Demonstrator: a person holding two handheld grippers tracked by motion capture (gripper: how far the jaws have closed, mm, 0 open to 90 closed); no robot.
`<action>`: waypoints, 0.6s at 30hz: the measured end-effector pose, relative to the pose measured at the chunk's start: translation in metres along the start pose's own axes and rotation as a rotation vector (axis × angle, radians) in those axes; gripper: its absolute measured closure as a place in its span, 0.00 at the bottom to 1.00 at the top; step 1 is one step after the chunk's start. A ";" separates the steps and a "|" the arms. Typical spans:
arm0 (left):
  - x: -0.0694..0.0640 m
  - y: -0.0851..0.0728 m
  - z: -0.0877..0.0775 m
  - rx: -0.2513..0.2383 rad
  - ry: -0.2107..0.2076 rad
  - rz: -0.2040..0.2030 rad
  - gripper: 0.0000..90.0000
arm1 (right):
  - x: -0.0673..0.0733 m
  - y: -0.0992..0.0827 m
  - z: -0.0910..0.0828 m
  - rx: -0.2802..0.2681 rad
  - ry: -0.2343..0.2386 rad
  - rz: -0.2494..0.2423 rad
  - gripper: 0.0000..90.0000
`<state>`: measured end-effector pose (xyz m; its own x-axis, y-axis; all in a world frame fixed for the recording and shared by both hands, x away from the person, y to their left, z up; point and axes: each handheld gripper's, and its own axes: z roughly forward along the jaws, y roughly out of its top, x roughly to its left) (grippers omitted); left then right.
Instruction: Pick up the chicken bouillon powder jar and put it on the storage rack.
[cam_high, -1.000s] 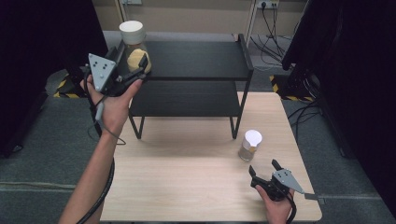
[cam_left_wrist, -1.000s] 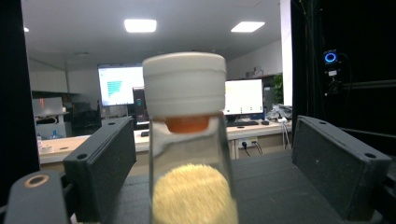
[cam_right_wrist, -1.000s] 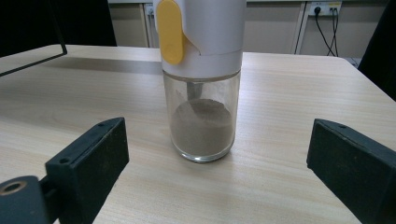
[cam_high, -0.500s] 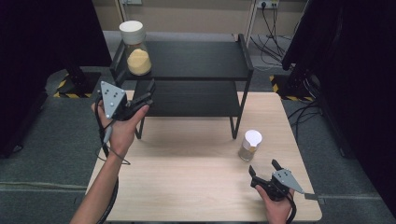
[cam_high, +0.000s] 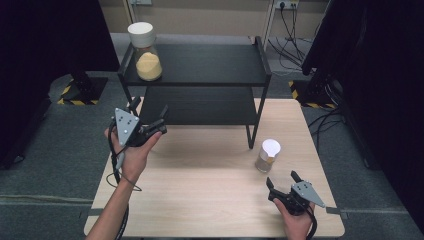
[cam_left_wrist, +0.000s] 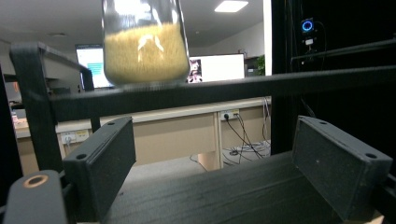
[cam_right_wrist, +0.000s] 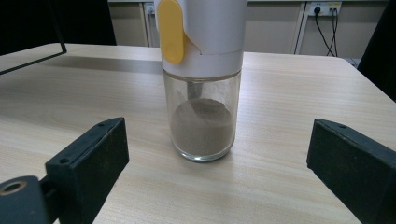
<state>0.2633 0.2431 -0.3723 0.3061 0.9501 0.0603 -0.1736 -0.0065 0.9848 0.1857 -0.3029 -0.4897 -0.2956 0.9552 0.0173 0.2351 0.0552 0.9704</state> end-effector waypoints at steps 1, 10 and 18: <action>0.000 -0.002 -0.001 0.002 0.002 0.001 0.15 | 0.000 0.000 0.000 0.000 0.000 0.000 0.06; 0.001 -0.023 -0.009 0.024 -0.002 -0.014 0.14 | 0.000 0.000 0.000 0.000 -0.001 0.000 0.06; 0.002 -0.044 -0.016 0.066 0.005 -0.024 0.14 | 0.000 0.000 0.000 0.000 -0.001 0.001 0.06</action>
<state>0.2567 0.2507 -0.4178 0.3050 0.9517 0.0357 -0.1043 -0.0038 0.9945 0.1859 -0.3026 -0.4896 -0.2941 0.9556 0.0178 0.2355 0.0544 0.9704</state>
